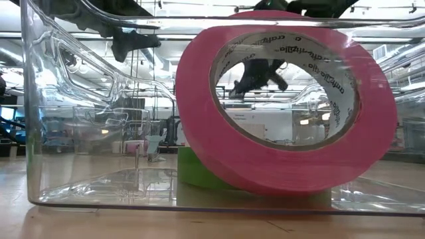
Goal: Pick and place Stapler, Stapler remover, tape
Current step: Put the black staple remover into the white bin
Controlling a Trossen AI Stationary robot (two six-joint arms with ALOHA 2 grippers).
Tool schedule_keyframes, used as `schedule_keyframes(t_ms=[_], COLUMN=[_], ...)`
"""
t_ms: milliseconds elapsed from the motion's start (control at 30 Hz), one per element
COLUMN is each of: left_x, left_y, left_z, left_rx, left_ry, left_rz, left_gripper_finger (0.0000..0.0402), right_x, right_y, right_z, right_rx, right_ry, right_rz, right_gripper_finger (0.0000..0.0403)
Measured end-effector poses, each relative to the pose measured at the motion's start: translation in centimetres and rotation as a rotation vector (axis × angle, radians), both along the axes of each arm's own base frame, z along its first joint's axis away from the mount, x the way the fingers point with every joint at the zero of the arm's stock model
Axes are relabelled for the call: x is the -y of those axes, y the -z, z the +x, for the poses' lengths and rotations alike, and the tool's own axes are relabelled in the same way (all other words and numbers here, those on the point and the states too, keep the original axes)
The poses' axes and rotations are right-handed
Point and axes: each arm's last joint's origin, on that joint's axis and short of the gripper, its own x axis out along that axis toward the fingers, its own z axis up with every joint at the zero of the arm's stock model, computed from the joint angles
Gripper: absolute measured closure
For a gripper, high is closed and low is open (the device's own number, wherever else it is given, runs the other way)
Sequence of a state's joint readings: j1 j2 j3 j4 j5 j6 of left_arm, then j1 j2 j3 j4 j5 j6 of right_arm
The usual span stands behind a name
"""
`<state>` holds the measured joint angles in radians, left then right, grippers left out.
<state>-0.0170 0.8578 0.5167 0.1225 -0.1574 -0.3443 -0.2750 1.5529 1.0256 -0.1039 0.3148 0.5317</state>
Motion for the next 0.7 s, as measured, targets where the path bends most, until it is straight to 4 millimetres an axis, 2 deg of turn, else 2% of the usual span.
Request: schedule_keyframes(t_ms=[200, 400, 700], left_x=[0.0, 0.0, 0.0], left_y=[0.9, 1.5, 1.6], left_z=[0.8, 1.8, 1.8], left_rx=[-0.048, -0.059, -0.062], left_ry=[0.004, 0.004, 0.005], left_rz=[0.014, 0.016, 0.017], left_gripper_finger=[0.0152, 0.0152, 0.0152], right_x=[0.5, 0.7, 0.7], right_y=[2.1, 2.6, 2.6], right_z=[1.2, 1.4, 1.4], right_rx=[-0.025, -0.053, -0.063], right_ry=[-0.025, -0.042, -0.070], right_rz=[0.011, -0.014, -0.025], right_gripper_finger=[0.0401, 0.0396, 0.0322])
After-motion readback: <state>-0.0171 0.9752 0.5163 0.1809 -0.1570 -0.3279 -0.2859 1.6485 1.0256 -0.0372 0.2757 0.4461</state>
